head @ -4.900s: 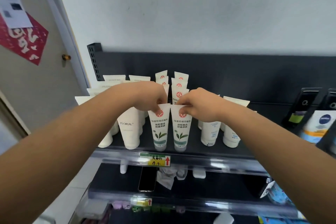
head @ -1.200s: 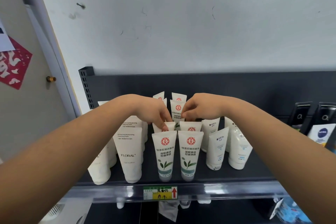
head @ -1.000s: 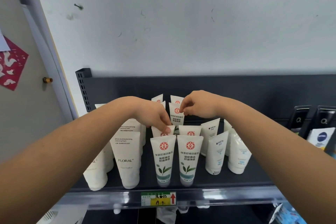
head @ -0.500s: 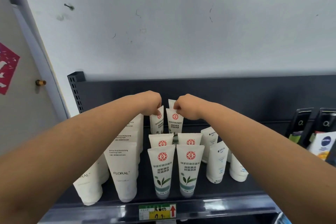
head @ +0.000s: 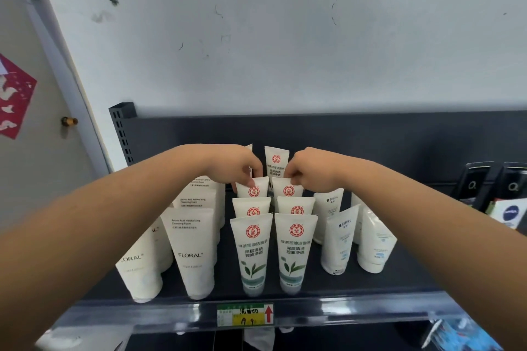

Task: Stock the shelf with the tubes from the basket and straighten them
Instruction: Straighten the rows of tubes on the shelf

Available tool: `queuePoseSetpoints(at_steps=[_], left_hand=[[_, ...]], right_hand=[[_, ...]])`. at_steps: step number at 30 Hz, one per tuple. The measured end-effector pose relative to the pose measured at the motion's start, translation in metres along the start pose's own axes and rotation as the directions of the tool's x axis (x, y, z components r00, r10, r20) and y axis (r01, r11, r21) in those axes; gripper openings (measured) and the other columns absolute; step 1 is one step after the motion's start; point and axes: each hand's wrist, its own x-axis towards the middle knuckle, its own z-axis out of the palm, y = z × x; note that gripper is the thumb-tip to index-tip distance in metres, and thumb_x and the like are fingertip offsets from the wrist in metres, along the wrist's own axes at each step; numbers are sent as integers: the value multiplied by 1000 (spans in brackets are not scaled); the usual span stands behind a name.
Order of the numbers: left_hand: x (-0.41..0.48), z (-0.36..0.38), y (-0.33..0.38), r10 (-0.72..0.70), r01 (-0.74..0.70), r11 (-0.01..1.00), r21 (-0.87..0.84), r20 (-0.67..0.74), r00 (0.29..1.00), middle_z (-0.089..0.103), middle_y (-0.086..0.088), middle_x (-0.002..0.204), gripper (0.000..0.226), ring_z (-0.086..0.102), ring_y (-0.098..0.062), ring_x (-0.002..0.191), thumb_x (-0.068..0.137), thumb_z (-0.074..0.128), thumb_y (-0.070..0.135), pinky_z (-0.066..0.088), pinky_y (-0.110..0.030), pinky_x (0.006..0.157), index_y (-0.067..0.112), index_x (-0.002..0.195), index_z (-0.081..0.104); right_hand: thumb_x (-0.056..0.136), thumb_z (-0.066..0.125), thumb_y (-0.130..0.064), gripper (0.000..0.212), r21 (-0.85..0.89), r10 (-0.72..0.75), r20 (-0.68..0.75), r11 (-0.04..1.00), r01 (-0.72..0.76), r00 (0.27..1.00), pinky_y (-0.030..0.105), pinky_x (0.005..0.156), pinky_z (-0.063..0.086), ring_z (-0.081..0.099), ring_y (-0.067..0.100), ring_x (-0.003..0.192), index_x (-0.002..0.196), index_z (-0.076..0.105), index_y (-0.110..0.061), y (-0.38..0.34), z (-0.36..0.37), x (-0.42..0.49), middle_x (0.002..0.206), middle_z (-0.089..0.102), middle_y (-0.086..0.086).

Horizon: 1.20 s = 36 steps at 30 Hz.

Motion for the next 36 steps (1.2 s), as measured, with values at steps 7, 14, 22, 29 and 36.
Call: queuePoseSetpoints(at_steps=[7,14,22,29,36], left_hand=[[-11,4,10,-17,17,997,-69,3,1000,66,10,104,10,62,-10,96,94,59,27,48,-28,85,31,103,62],[-17,9,17,-36,35,994,-108,-3,999,66,12,101,11,63,-9,93,95,58,28,46,-24,79,30,106,61],[-23,10,26,-69,70,996,-57,19,997,64,11,105,23,61,-8,94,97,54,32,46,-23,81,26,118,62],[-19,5,24,-66,68,997,-28,69,995,64,12,110,26,59,-8,98,97,53,37,45,-25,86,26,118,64],[-10,1,14,-46,52,998,-47,116,992,65,13,107,27,60,-7,97,95,56,38,46,-25,88,25,116,67]], right_hand=[[96,51,-14,22,30,-11,16,999,11,1000,29,78,50,62,16,89,108,70,-12,-2,-1,-14,103,69,-1],[97,52,-19,24,59,-15,44,998,12,999,27,80,44,58,14,94,115,68,-15,0,-3,-25,107,66,-4],[98,51,-24,28,109,-18,73,994,10,997,23,82,42,57,9,96,121,65,-20,-4,-2,-25,116,65,-7],[98,52,-26,28,115,7,76,993,-15,997,23,83,43,58,9,95,121,67,-19,-4,-6,-19,117,66,-6],[95,58,-28,24,139,6,118,990,-22,993,25,87,48,62,8,92,114,71,-20,1,-10,-8,110,68,-9]])
